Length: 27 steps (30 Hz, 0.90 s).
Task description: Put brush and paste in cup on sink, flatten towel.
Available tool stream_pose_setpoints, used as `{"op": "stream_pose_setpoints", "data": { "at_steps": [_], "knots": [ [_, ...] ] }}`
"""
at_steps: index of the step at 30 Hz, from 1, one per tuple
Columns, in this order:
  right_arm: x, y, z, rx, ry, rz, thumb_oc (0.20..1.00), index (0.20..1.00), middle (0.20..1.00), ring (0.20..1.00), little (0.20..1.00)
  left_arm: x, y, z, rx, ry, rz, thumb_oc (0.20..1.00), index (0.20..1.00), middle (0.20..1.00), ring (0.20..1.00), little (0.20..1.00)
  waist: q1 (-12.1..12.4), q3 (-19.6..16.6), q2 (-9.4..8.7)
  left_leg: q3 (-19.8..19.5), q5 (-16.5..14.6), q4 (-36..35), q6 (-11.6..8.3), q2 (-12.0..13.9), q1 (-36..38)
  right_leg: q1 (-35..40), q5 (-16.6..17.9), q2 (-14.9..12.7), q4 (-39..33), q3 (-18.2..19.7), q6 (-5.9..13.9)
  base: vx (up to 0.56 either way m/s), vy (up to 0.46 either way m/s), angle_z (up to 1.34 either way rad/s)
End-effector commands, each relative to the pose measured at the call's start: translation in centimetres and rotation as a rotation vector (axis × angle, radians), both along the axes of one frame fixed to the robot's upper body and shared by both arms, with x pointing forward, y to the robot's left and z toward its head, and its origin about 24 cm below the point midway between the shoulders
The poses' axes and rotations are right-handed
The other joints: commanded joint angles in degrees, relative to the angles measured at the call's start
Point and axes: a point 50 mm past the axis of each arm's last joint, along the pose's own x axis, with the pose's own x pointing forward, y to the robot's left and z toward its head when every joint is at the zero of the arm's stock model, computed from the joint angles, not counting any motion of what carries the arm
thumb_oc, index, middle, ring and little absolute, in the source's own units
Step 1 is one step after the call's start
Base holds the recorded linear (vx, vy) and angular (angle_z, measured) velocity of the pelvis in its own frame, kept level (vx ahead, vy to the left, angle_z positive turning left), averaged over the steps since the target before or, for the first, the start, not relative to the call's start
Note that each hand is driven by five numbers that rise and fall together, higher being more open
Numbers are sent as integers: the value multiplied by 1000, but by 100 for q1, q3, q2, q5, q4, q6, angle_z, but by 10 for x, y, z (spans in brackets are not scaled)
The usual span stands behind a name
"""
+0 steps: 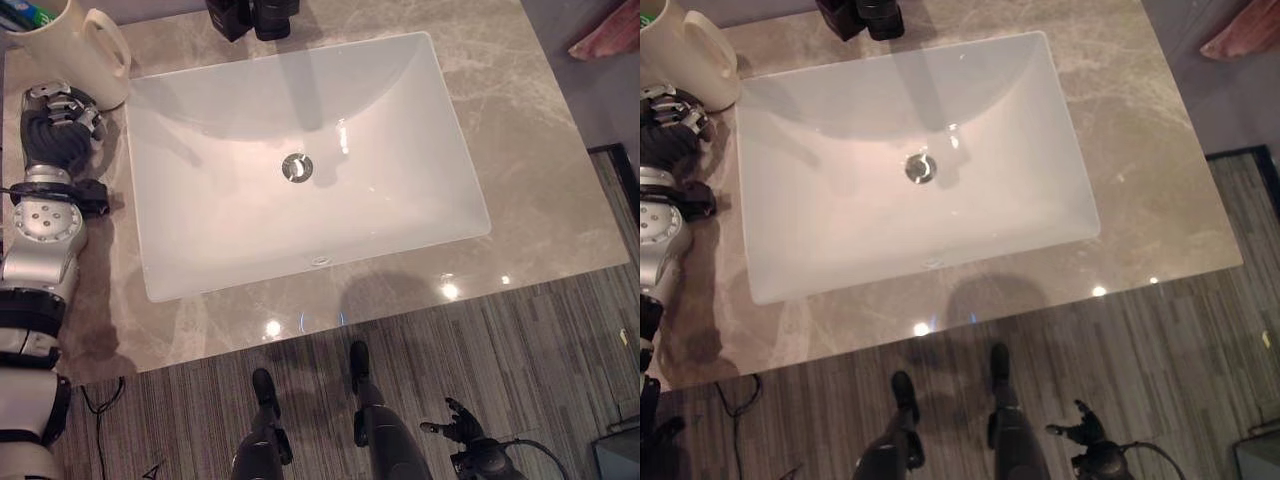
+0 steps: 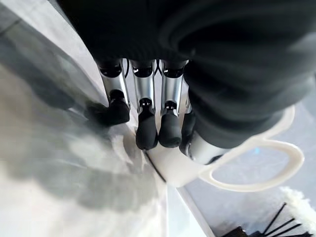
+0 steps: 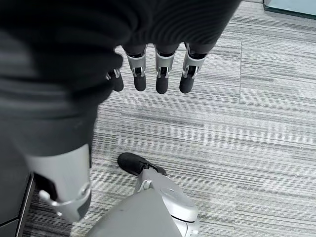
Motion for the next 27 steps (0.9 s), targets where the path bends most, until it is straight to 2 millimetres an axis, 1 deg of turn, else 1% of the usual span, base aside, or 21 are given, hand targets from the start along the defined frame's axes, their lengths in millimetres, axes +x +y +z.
{"op": "stream_pose_setpoints", "data": {
  "at_steps": [1,3,8,14,16,21,22,27],
  "knots": [
    [-8,-21,5,-39,10,-2,1000,1000,1000,1000,1000,6,15,10,-16,28,88,200,200,200,200,200,-99,29,74,-547,226,16,-65,168,-169,326,0,-454,-8,198,572,0,0,0],
    [-6,-21,7,-37,-3,-2,1000,1000,1000,1000,1000,9,16,20,-13,26,106,200,200,200,200,200,-135,25,83,-542,226,16,-62,158,-200,296,18,-463,-8,197,590,0,0,0],
    [-2,-18,8,-21,-24,3,1000,1000,1000,1000,1000,13,18,32,-21,27,134,200,200,200,200,200,-185,44,61,-549,234,16,-55,139,-276,222,57,-456,-8,215,606,0,0,0],
    [-1,-15,7,-14,-26,10,1000,1000,1000,1000,1000,19,11,47,6,19,147,200,200,200,200,200,-235,48,29,-568,250,16,-45,138,-363,154,71,-456,-8,218,618,0,0,0],
    [-2,-15,7,-13,-26,8,1000,1000,1000,1000,1000,19,11,48,12,19,150,200,200,200,200,200,-239,47,23,-578,254,16,-39,133,-392,140,80,-462,-8,209,624,0,0,0],
    [-2,-15,7,-9,-25,5,1000,1000,1000,1000,1000,17,20,48,51,65,229,200,200,200,200,200,-244,62,25,-592,257,16,-32,123,-427,121,84,-471,-8,204,626,0,0,0],
    [-2,-15,7,-7,-27,2,1000,1000,1000,1000,1000,16,23,48,45,68,250,200,200,200,200,200,-246,66,23,-595,258,16,-30,120,-430,116,91,-472,-8,200,628,0,0,0],
    [3,-11,10,5,-56,16,1000,1000,1000,1000,1000,16,24,53,21,52,280,200,200,200,200,200,-277,92,26,-593,250,16,-24,112,-465,79,106,-480,-8,219,634,0,0,0]
  ]
}}
